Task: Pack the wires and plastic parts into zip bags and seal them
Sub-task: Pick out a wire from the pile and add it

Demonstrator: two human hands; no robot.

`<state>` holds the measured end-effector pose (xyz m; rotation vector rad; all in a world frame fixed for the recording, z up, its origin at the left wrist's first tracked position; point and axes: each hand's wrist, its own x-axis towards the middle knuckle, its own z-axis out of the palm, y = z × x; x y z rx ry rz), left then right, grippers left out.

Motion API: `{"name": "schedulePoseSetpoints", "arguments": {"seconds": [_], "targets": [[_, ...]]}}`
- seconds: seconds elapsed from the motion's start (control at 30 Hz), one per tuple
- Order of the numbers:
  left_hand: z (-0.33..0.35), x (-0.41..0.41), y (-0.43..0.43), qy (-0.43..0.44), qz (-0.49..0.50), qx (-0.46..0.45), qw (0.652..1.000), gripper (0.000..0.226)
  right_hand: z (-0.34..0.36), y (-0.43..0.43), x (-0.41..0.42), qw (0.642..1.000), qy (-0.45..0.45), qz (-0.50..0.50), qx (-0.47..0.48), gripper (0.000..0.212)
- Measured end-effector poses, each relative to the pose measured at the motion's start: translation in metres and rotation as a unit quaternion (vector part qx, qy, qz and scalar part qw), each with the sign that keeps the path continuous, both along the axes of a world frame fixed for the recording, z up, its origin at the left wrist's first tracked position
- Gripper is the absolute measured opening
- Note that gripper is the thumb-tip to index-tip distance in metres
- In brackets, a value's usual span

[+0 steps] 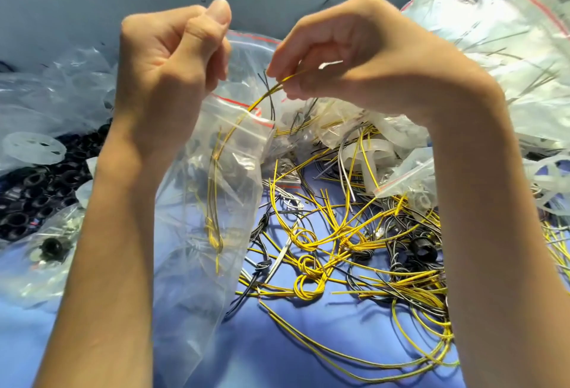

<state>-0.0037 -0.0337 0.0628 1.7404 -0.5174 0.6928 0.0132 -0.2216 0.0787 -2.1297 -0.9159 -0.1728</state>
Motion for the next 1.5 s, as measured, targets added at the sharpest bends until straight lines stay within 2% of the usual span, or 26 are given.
{"name": "schedulePoseSetpoints", "arguments": {"seconds": [0.17, 0.53, 0.7, 0.77, 0.87, 0.97, 1.1, 1.23, 1.4, 1.5], "targets": [[0.001, -0.002, 0.0, -0.003, 0.003, -0.001, 1.0, 0.049, 0.001, 0.008, 0.0, 0.998, -0.04, 0.001, 0.045, 0.016], [0.002, -0.008, -0.015, -0.028, -0.013, 0.025, 0.999, 0.043, -0.002, 0.025, -0.006, 0.989, 0.004, 0.102, -0.109, 0.016], [0.003, -0.007, -0.011, -0.028, -0.011, 0.016, 0.999, 0.044, -0.001, 0.02, -0.006, 0.988, 0.067, 0.135, 0.04, 0.016], [0.003, -0.007, -0.011, -0.032, -0.01, 0.016, 0.999, 0.043, -0.002, 0.02, -0.007, 0.986, 0.064, 0.144, 0.056, 0.015], [0.005, -0.009, -0.012, -0.041, -0.015, 0.011, 0.999, 0.043, -0.002, 0.022, -0.006, 0.989, 0.048, 0.142, -0.002, 0.009], [0.006, -0.01, -0.014, -0.049, -0.017, 0.001, 0.999, 0.043, -0.003, 0.027, -0.006, 0.985, 0.021, 0.153, -0.078, 0.014], [0.006, -0.013, -0.019, -0.053, -0.026, -0.005, 0.998, 0.043, -0.004, 0.027, -0.007, 0.975, 0.053, 0.178, -0.12, 0.019], [0.006, -0.013, -0.021, -0.047, -0.028, -0.002, 0.998, 0.043, -0.002, 0.024, -0.008, 0.984, 0.041, 0.142, -0.098, 0.016], [0.004, -0.011, -0.02, -0.053, -0.011, 0.023, 0.998, 0.044, -0.006, 0.022, -0.006, 0.969, 0.049, 0.094, -0.224, 0.022], [0.003, -0.009, -0.016, -0.05, 0.006, 0.068, 0.996, 0.044, -0.007, 0.019, -0.004, 0.968, 0.042, 0.058, -0.242, 0.022]]}}
